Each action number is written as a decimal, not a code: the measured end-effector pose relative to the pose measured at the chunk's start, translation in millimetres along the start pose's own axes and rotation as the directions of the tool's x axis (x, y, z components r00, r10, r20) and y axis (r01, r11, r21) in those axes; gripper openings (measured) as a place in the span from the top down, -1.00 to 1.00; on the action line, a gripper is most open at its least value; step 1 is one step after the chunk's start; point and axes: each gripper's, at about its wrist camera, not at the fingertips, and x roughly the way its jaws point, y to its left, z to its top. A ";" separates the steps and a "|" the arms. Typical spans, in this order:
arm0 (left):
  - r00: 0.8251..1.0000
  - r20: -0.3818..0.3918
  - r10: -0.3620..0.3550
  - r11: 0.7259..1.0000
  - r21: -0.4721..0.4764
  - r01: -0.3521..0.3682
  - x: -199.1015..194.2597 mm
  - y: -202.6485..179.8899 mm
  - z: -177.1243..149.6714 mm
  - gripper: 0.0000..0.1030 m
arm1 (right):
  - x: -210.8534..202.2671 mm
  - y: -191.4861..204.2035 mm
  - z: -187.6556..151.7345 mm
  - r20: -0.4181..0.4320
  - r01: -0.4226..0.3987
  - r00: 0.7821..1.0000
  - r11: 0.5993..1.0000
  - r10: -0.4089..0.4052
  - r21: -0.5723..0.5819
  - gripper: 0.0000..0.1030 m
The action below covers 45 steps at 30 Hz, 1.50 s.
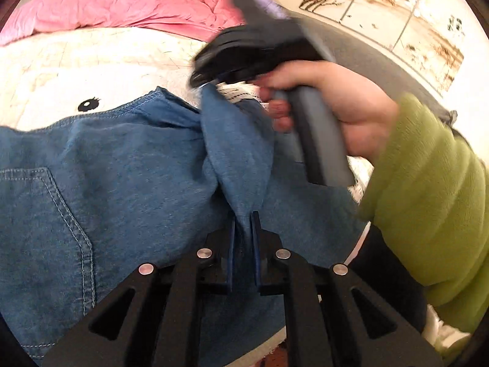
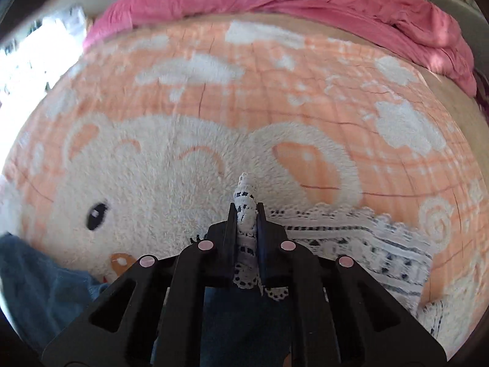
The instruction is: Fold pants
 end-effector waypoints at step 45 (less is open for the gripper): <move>0.982 0.028 0.188 0.893 0.412 -0.182 -10.0 -58.8 -37.7 0.90 | -157.2 -161.4 -232.6 0.050 -0.138 0.990 0.882 0.130 0.450 0.88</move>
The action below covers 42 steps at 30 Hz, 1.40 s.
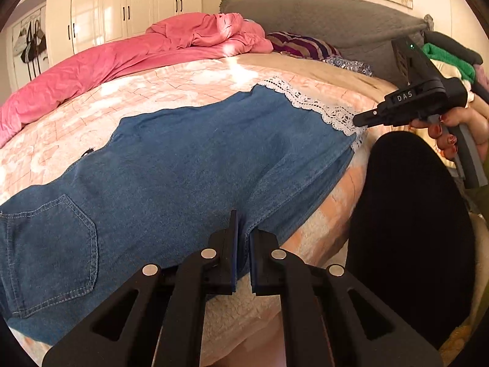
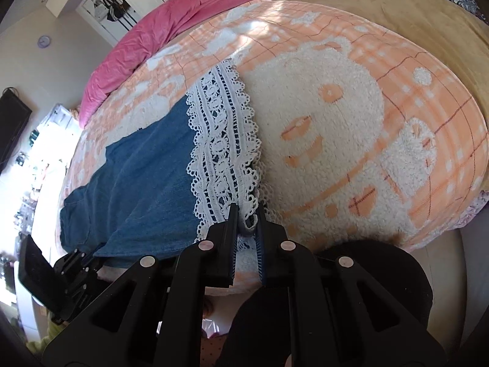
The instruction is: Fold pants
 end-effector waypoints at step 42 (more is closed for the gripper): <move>0.919 -0.188 0.346 0.783 -0.483 -0.393 -49.2 134.4 -41.3 -0.33 | 45.1 74.7 -32.8 -0.120 -0.061 0.992 0.986 0.043 -0.152 -0.07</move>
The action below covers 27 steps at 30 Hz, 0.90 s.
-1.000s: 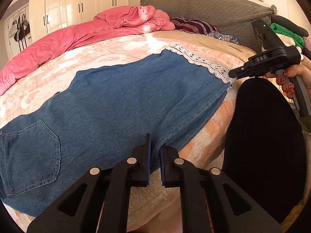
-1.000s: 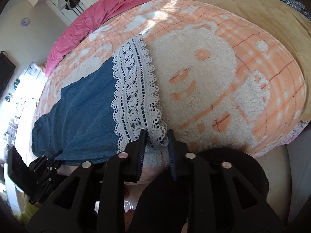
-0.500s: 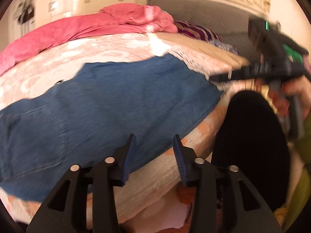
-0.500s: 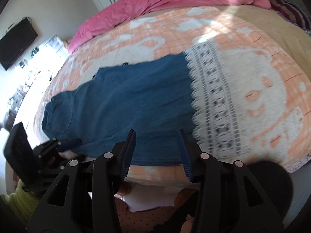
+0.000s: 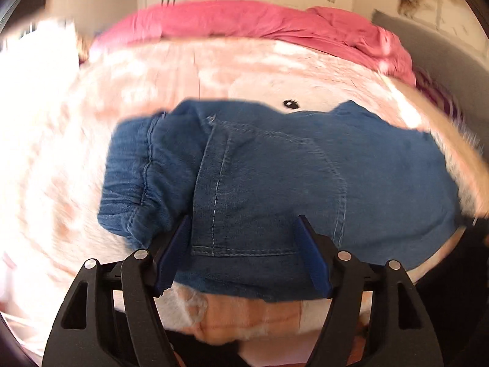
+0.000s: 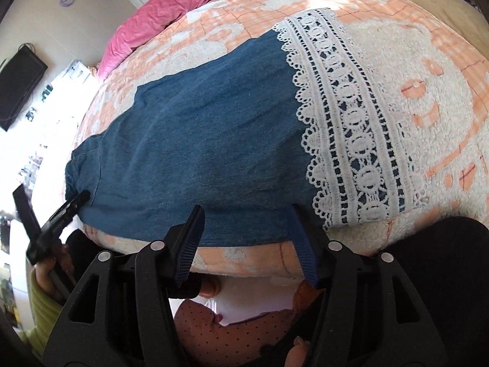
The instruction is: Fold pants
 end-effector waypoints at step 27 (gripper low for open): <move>0.965 0.001 -0.263 0.956 0.131 0.261 23.1 -91.8 112.0 -0.47 | 7.6 -86.2 163.3 0.105 -0.014 0.994 0.995 0.003 0.103 -0.33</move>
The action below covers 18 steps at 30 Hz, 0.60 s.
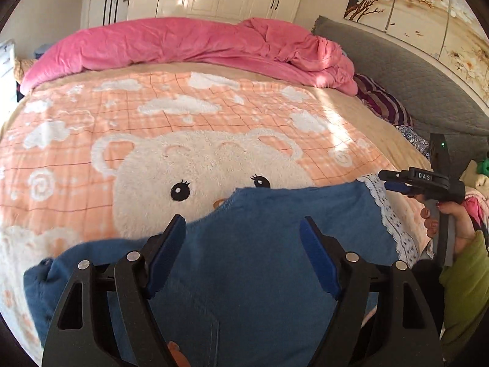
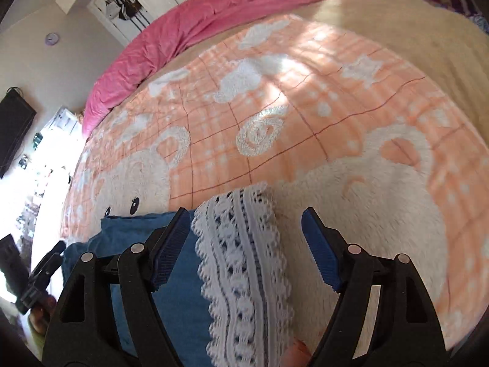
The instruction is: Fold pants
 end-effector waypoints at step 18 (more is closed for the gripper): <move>0.938 -0.199 -0.283 0.957 -0.126 0.262 115.2 17.4 14.1 0.20 | 29.0 -7.2 -11.4 -0.065 -0.239 0.970 0.970 0.236 -0.042 0.71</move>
